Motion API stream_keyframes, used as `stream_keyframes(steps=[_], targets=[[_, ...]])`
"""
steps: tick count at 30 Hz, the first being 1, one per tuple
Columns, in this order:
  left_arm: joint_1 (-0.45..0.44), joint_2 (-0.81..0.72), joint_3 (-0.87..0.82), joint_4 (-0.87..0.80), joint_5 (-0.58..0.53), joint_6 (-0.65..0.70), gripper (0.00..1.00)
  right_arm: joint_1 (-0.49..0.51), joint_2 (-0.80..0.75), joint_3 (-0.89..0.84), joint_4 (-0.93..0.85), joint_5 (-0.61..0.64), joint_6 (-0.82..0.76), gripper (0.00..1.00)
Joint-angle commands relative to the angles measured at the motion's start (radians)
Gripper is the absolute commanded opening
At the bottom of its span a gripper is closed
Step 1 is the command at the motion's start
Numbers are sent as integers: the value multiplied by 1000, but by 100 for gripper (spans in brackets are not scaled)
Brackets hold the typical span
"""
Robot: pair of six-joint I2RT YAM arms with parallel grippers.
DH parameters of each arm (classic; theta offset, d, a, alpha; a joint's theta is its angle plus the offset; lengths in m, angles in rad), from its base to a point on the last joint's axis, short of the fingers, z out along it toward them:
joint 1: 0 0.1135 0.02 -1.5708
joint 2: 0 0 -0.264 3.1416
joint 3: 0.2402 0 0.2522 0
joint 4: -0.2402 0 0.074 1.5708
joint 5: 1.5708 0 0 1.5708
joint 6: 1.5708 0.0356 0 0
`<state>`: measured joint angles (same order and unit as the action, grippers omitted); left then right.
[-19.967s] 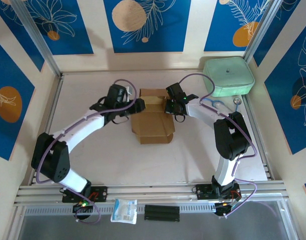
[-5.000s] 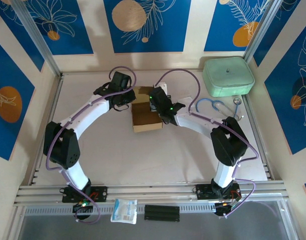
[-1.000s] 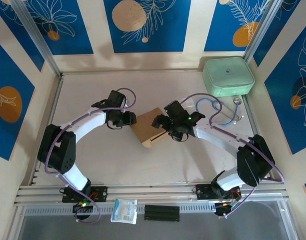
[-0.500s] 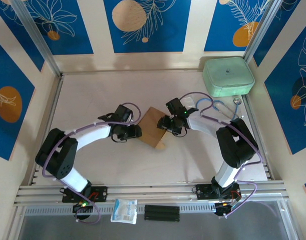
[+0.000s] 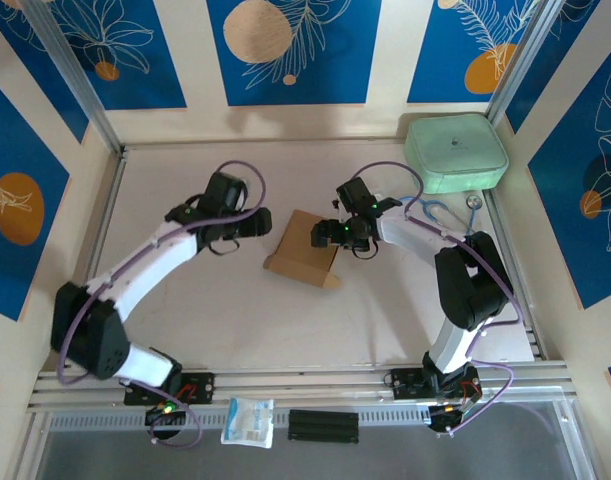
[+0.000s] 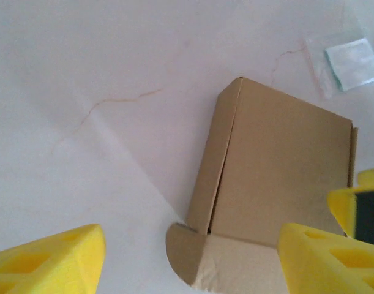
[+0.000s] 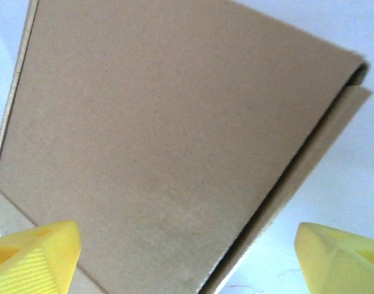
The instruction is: Fold the paper box
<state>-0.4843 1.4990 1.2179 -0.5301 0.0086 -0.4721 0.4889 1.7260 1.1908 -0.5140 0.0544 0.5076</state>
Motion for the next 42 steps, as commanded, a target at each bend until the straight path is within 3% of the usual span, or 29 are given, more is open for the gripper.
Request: stream_keyframes(steps=[1, 6, 9, 13, 16, 21, 25, 28, 33, 42], targets=[[17, 175, 105, -100, 176, 139, 74, -2, -14, 18, -74, 77, 59, 92], [16, 344, 175, -27, 336, 138, 72, 18, -2, -18, -22, 28, 148, 86], [15, 394, 162, 22, 380, 108, 64, 22, 4, -58, 63, -57, 185, 83], [9, 390, 82, 124, 460, 32, 50, 41, 32, -69, 107, -89, 217, 76], [1, 359, -15, 233, 535, -40, 49, 50, 52, -90, 170, -162, 246, 70], [55, 268, -130, 258, 482, -62, 64, 56, 55, -138, 269, -234, 313, 60], [112, 174, -165, 230, 432, -45, 72, 44, 60, -164, 282, -241, 284, 57], [152, 135, -181, 223, 395, -44, 77, 6, 53, -225, 381, -315, 226, 53], [193, 191, -172, 240, 481, -26, 83, -115, 79, -327, 562, -551, 179, 45], [184, 259, -221, 499, 713, -112, 89, -180, 105, -360, 614, -655, 111, 41]])
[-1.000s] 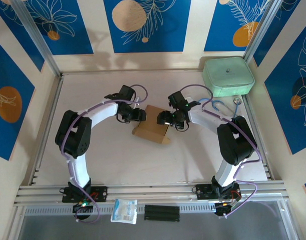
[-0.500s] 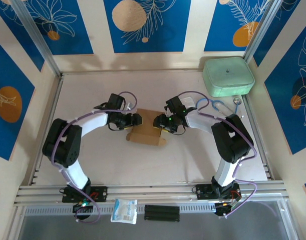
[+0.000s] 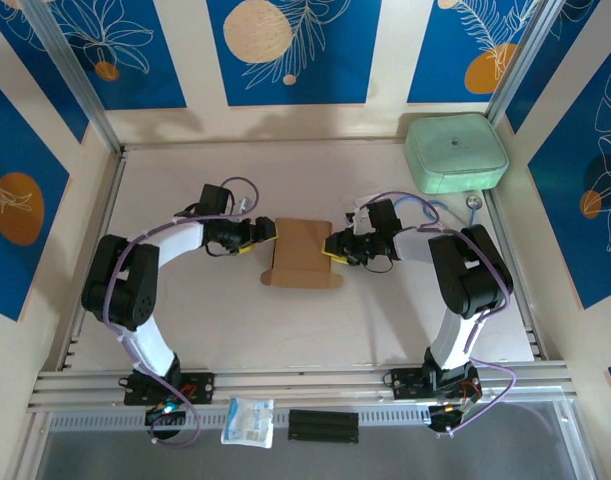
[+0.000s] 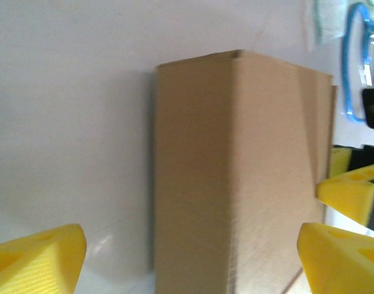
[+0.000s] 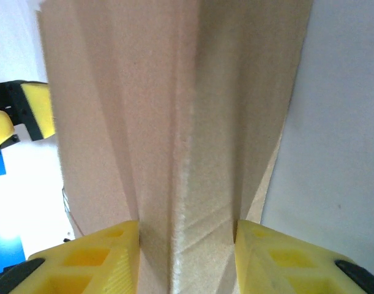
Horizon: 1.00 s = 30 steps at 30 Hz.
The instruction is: Fold the paper box
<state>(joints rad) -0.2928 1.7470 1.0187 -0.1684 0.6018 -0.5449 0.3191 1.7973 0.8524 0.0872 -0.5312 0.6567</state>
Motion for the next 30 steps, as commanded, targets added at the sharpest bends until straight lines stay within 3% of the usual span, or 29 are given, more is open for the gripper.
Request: stream_keyframes(steps=[1, 6, 12, 24, 27, 30], targets=[[-9, 17, -33, 178, 132, -53, 89, -17, 40, -26, 30, -90, -32, 41], [-17, 111, -68, 359, 194, -179, 89, -53, 63, -38, 79, -146, -24, 39], [-45, 170, -68, 398, 190, -207, 89, -93, 78, -37, 77, -170, -44, 36], [-149, 192, -95, 692, 199, -453, 70, -97, 108, -16, 65, -166, -48, 35], [-153, 161, -92, 698, 179, -486, 65, -92, 104, -14, 63, -164, -46, 36], [-155, 126, -59, 558, 158, -420, 58, -88, 86, -18, 53, -147, -38, 39]])
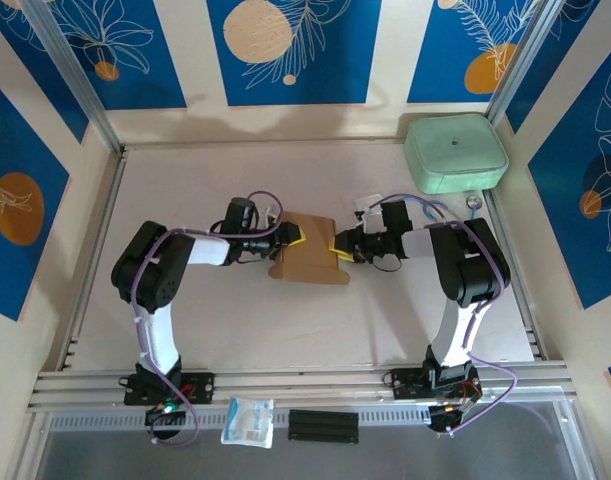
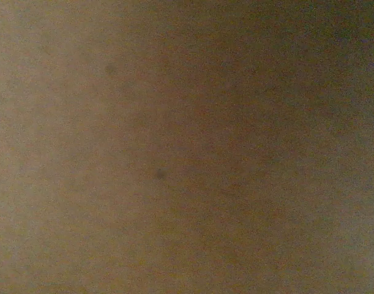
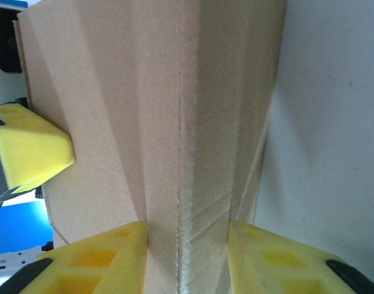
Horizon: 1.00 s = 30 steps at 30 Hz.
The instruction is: Fold the paper box
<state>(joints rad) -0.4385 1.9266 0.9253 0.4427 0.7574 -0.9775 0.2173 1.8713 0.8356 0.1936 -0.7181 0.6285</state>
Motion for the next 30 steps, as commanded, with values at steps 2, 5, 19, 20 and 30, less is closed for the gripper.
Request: stream_keyframes(steps=[2, 5, 19, 20, 30], targets=[[-9, -80, 49, -139, -20, 59, 52, 17, -14, 9, -91, 52, -3, 45], [-8, -122, 64, -237, -52, 102, 43, 26, -97, 9, -152, 102, -4, 62], [57, -336, 103, -510, -200, -23, 36, 539, -631, 28, -249, 939, -789, 99], [58, -348, 108, -528, -214, -43, 35, 607, -624, 6, -190, 977, -923, 99], [67, -438, 109, -584, -293, -106, 34, 727, -343, -49, 398, 1288, -1536, 99]])
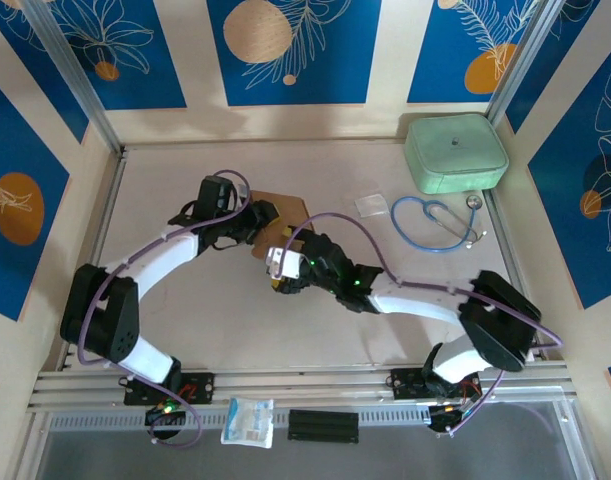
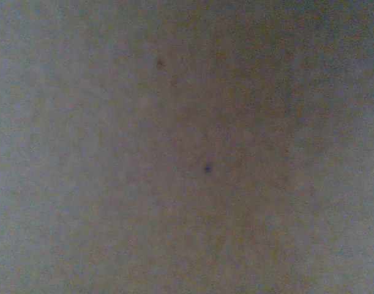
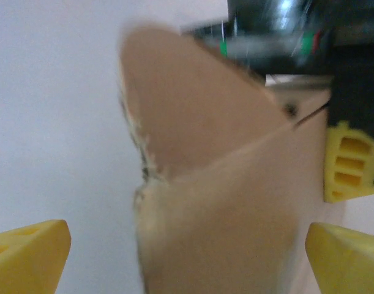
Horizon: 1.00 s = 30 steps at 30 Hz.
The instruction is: Fold the paper box
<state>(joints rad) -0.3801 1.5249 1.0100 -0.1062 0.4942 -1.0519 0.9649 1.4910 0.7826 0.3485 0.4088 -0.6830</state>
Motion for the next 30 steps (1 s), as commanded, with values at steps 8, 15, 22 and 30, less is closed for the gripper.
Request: stream_keyframes(steps=[8, 15, 22, 30], targets=[[14, -38, 9, 17, 19, -89, 34, -56, 209, 30, 573, 189, -372, 100], [15, -31, 11, 37, 52, -90, 36, -61, 211, 12, 582, 126, -318, 69], [20, -71, 21, 30, 34, -69, 48, -79, 103, -11, 368, 43, -209, 46], [62, -277, 73, -114, -179, 186, 85, -133, -145, 23, -132, -138, -88, 39]])
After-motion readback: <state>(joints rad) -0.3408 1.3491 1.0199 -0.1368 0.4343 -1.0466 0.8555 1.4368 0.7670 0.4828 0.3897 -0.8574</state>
